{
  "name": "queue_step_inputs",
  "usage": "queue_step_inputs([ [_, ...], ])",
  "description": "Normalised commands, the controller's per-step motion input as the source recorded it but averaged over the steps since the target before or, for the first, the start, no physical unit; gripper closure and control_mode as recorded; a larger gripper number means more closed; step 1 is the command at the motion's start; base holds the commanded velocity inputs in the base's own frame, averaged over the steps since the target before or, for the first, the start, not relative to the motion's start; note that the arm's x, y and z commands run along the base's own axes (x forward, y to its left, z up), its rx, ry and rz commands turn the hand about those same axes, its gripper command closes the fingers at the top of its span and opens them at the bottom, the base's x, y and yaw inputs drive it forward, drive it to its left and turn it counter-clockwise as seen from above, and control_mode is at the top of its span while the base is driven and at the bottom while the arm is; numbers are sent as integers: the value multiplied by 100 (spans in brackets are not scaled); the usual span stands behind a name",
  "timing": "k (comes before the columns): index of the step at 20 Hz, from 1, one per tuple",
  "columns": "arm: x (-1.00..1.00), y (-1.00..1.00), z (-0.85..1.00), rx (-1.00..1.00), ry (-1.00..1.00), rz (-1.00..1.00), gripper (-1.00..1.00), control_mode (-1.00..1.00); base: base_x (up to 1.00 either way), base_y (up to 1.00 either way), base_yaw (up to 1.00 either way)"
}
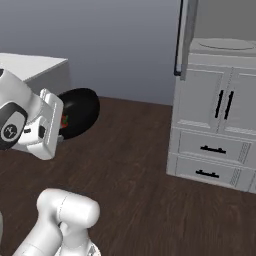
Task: Pick the bell pepper from the sink and place it in the bowl. Then pick the bowl and place it in the microwave. Then close the microwave door and press the start button.
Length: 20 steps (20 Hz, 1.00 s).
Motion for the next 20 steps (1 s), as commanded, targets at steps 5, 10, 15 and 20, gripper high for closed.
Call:
queue_step_inputs([
  [5, 0, 0, 0, 0, 0, 0, 100, 100, -11, -100, 10],
  [10, 0, 0, 0, 0, 0, 0, 100, 100, -2, -100, 11],
  [15, 0, 0, 0, 0, 0, 0, 100, 100, 4, -100, 17],
  [20, 0, 0, 0, 0, 0, 0, 100, 100, 26, -99, 38],
])
